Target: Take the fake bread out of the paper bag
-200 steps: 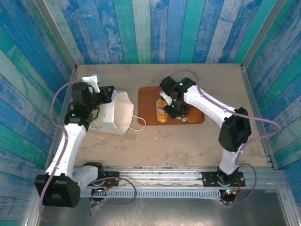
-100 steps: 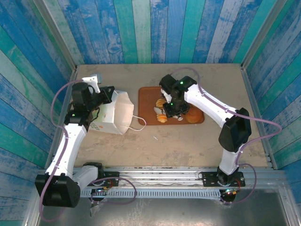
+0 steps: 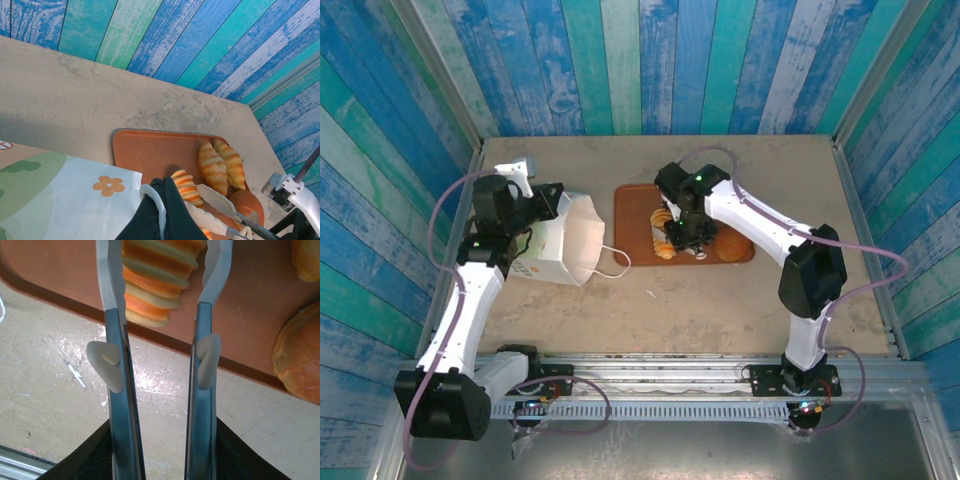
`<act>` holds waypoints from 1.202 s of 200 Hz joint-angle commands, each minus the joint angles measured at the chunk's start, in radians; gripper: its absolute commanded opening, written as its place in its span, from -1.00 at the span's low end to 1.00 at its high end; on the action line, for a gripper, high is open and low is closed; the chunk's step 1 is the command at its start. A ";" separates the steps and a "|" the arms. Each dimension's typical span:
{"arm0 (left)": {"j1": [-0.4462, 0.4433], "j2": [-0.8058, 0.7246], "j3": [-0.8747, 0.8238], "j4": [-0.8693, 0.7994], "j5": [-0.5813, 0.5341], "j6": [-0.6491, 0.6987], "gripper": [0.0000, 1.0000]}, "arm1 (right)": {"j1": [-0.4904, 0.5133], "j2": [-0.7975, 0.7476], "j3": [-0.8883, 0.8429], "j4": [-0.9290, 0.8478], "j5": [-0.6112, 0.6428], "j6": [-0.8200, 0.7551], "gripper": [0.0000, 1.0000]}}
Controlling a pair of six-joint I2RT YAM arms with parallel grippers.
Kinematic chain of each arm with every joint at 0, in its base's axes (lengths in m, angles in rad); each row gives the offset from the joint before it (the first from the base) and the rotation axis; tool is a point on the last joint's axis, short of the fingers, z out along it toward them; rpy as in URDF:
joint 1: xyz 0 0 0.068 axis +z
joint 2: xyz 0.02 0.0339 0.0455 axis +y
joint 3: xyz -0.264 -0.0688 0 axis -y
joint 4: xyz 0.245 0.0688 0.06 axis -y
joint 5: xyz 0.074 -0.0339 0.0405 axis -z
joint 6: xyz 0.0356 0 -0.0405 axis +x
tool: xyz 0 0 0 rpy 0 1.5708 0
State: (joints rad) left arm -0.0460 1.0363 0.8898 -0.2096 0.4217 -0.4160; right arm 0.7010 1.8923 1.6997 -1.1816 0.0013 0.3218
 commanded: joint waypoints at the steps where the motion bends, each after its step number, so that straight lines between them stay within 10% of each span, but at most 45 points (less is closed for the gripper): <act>1: -0.002 0.001 -0.001 0.009 0.009 0.016 -1.00 | -0.010 0.021 0.051 -0.003 0.038 -0.020 -0.18; 240: -0.002 0.004 -0.004 0.011 0.019 0.000 -1.00 | -0.094 0.128 0.198 -0.018 0.182 -0.036 -0.01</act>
State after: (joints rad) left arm -0.0460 1.0367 0.8898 -0.2096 0.4286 -0.4198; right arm 0.6117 2.0140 1.8664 -1.1885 0.1608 0.2813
